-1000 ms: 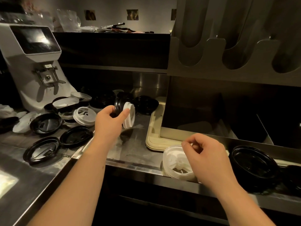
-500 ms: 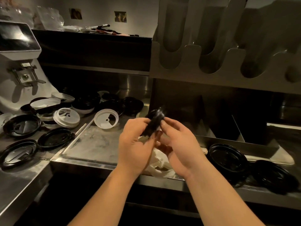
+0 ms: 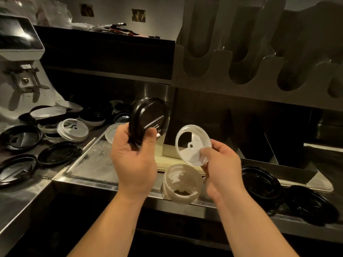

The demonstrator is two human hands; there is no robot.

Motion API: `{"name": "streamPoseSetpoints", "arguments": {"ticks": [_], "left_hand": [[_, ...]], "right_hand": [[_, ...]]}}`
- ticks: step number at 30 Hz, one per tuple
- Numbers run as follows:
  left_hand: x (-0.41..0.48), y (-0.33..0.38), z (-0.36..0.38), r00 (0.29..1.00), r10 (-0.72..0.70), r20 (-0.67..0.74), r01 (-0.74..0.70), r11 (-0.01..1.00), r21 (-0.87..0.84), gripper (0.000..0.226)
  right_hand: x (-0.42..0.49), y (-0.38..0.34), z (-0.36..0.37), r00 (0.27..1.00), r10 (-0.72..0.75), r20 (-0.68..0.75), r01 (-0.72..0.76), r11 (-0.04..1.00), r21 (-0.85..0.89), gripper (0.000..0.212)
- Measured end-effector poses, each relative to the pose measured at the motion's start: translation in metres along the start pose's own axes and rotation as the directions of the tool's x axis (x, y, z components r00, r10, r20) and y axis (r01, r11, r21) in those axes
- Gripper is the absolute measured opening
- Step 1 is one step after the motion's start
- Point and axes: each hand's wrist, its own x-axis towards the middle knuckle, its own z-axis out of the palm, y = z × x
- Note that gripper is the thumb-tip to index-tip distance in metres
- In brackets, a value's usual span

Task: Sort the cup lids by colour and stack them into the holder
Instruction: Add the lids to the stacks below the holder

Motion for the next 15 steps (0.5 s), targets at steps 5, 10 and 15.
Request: {"name": "streamPoseSetpoints", "arguments": {"ticks": [5,10,15], "left_hand": [[-0.005,-0.014,-0.011,0.994,0.079,0.071,-0.089,0.983,0.163,0.007],[-0.02,-0.035,-0.019,0.988,0.094,0.122,-0.121,0.964,0.236,0.01],[-0.033,-0.047,-0.019,0.986,0.08,0.145,-0.119,0.952,0.281,0.01]], "right_hand": [[0.001,-0.006,-0.006,0.995,-0.095,0.007,0.095,0.995,-0.042,0.026],[0.003,-0.009,-0.012,0.987,-0.127,0.1,0.137,0.986,-0.096,0.019],[0.011,-0.01,-0.01,0.927,-0.226,0.3,0.345,0.829,-0.441,0.011]]}}
